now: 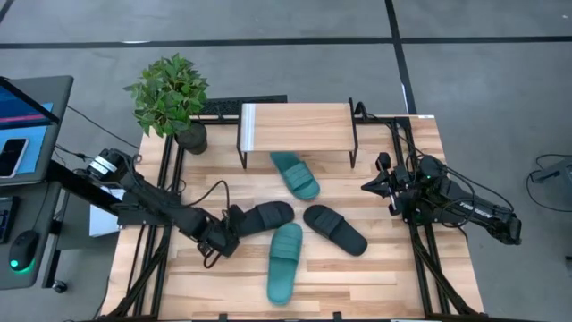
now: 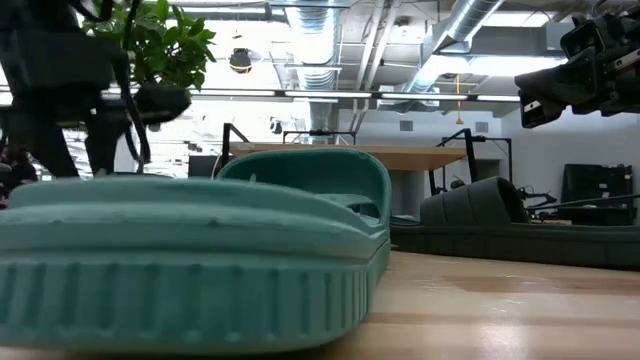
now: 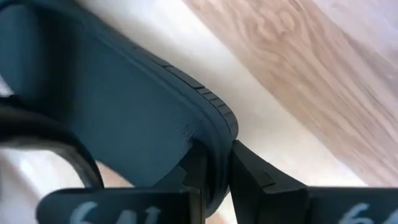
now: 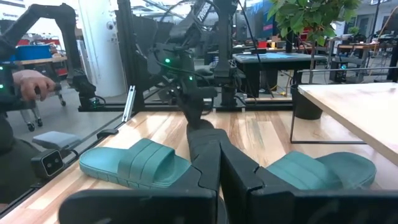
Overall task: Pick and place slides into the shelf
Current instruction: Put the left black pair of slippers on the shelf
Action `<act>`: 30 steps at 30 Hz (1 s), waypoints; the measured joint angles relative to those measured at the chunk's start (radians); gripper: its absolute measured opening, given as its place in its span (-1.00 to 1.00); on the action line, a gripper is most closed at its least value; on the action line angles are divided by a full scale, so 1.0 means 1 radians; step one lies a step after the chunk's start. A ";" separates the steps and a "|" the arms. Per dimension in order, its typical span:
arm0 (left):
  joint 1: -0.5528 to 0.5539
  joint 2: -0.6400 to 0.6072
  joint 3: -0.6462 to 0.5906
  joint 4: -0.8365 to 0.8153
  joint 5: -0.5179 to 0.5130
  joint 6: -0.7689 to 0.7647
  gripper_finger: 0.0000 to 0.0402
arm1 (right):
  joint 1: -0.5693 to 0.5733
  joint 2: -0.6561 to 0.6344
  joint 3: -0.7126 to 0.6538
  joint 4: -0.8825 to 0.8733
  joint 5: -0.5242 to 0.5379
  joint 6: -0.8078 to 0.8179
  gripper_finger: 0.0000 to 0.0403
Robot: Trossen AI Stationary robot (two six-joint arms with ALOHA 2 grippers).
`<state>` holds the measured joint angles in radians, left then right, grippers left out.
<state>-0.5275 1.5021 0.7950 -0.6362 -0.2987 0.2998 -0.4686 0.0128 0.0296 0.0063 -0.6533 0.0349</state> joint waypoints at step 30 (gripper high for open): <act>-0.008 -0.004 0.539 -0.287 -0.659 -0.327 -0.90 | 0.000 0.000 0.000 0.000 0.000 0.000 -1.00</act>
<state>-0.5357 1.4982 1.3337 -0.9230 -0.9575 -0.0269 -0.4686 0.0128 0.0295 0.0064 -0.6533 0.0349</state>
